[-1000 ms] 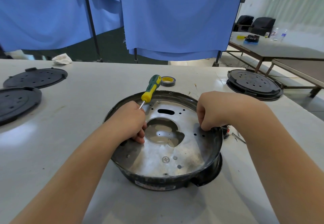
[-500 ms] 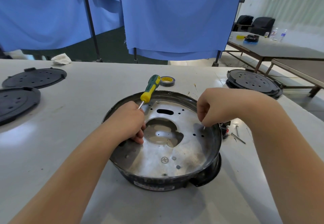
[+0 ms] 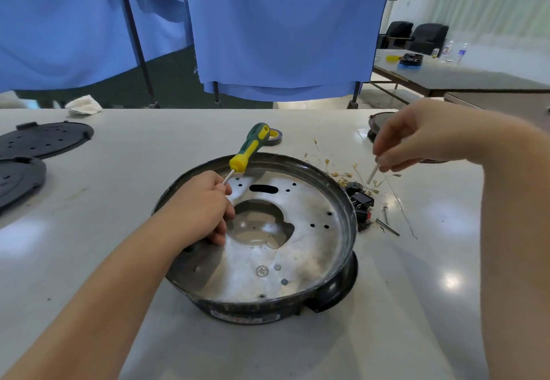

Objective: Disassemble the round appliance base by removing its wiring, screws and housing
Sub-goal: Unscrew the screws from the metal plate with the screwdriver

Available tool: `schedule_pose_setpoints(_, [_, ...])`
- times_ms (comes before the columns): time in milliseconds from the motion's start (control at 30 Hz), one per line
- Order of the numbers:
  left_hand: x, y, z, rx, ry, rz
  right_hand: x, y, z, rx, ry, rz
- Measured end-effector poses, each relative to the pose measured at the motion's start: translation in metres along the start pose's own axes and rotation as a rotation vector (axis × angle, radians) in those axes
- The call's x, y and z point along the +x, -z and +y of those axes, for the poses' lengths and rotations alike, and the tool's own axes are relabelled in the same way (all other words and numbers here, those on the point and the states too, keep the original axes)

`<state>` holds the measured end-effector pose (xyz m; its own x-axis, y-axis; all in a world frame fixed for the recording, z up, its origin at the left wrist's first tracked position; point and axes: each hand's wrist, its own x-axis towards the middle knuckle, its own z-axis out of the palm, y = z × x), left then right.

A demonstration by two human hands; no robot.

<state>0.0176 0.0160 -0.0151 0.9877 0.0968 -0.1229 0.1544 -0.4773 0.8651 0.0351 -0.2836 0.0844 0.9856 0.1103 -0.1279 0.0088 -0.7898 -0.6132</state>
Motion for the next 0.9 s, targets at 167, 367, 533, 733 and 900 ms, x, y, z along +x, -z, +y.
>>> schedule_pose_setpoints(167, [0.001,0.000,-0.002,0.002,-0.023,-0.003,0.017,-0.004,0.027,-0.154,-0.234,-0.085])
schedule_pose_setpoints(367, [0.006,0.002,-0.007,0.036,-0.024,-0.009,0.036,-0.029,0.044,-0.193,-0.375,-0.203])
schedule_pose_setpoints(533, [0.007,0.002,-0.007,0.014,-0.027,-0.003,0.040,-0.035,0.049,-0.170,-0.394,-0.193])
schedule_pose_setpoints(733, [0.000,0.001,-0.002,-0.043,-0.076,-0.019,0.031,-0.019,0.034,-0.138,-0.238,-0.056])
schedule_pose_setpoints(900, [-0.006,0.002,0.002,-0.080,-0.178,-0.081,0.015,-0.024,-0.013,0.137,0.088,0.104])
